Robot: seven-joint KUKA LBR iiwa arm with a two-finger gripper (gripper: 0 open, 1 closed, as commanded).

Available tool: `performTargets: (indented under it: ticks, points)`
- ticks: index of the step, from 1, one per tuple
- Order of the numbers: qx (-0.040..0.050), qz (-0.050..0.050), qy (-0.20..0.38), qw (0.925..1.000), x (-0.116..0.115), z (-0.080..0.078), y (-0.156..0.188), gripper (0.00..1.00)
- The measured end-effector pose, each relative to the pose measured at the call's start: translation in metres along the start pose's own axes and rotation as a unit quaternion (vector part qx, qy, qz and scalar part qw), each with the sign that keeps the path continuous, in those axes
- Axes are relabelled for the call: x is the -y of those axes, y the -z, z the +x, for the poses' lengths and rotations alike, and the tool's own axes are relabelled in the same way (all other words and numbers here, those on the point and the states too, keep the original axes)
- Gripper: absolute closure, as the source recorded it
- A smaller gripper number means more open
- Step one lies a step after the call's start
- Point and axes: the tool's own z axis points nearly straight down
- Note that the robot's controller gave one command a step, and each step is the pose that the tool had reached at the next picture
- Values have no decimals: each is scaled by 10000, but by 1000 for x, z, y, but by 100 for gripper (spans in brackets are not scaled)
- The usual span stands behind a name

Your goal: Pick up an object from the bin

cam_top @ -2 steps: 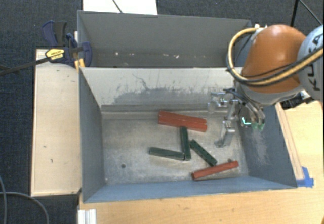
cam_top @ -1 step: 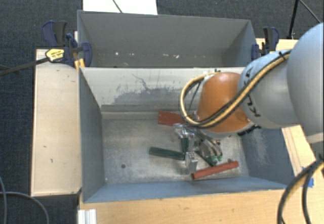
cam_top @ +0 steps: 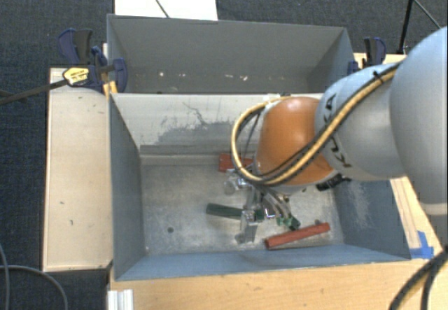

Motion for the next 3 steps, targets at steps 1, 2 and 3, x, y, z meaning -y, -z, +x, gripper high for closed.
performTargets:
  ticks: [1, 2, 3]
  points:
    - [-25, 17, -1101, 9939, 0, 18, 18, 0]
    - [-11, 14, -1571, 9876, -8, 21, -33, 0]
    - [2, 19, -2942, 9558, 11, 16, -32, 0]
